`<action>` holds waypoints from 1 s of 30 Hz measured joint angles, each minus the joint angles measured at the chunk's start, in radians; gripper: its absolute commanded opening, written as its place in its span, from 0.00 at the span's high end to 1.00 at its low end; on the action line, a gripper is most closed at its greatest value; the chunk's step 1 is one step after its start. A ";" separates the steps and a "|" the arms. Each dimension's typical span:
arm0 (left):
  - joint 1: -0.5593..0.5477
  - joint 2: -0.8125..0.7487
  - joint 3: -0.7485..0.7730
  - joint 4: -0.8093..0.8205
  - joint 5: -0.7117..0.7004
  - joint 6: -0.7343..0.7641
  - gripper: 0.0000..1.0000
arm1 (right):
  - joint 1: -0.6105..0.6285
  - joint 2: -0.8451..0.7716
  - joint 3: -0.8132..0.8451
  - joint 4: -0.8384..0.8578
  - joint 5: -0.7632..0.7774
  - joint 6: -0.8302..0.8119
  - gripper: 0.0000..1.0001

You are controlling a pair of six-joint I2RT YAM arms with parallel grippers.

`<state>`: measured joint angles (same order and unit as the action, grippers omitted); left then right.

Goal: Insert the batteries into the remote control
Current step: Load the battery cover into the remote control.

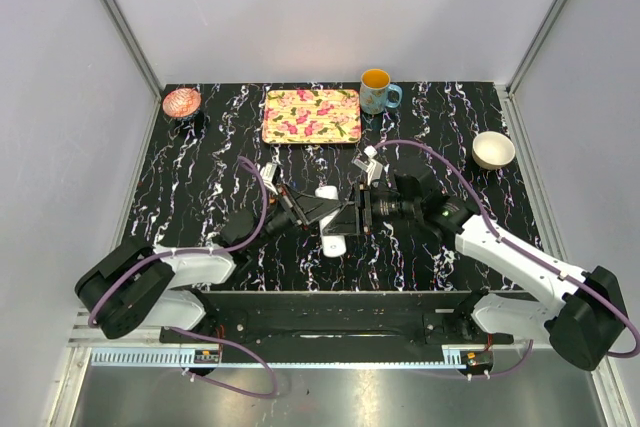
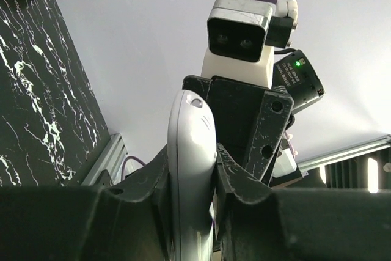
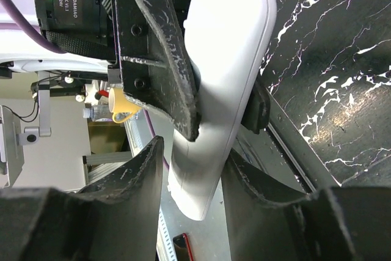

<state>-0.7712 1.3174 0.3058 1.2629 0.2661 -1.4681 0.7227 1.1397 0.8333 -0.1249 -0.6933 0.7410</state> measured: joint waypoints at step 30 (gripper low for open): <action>0.000 -0.216 -0.020 -0.202 -0.096 0.119 1.00 | -0.001 0.005 -0.052 0.105 -0.089 0.088 1.00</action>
<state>-0.7708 1.1015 0.2859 1.0611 0.1703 -1.3487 0.7216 1.1446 0.7815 -0.0200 -0.7822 0.8291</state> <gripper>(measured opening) 0.290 0.446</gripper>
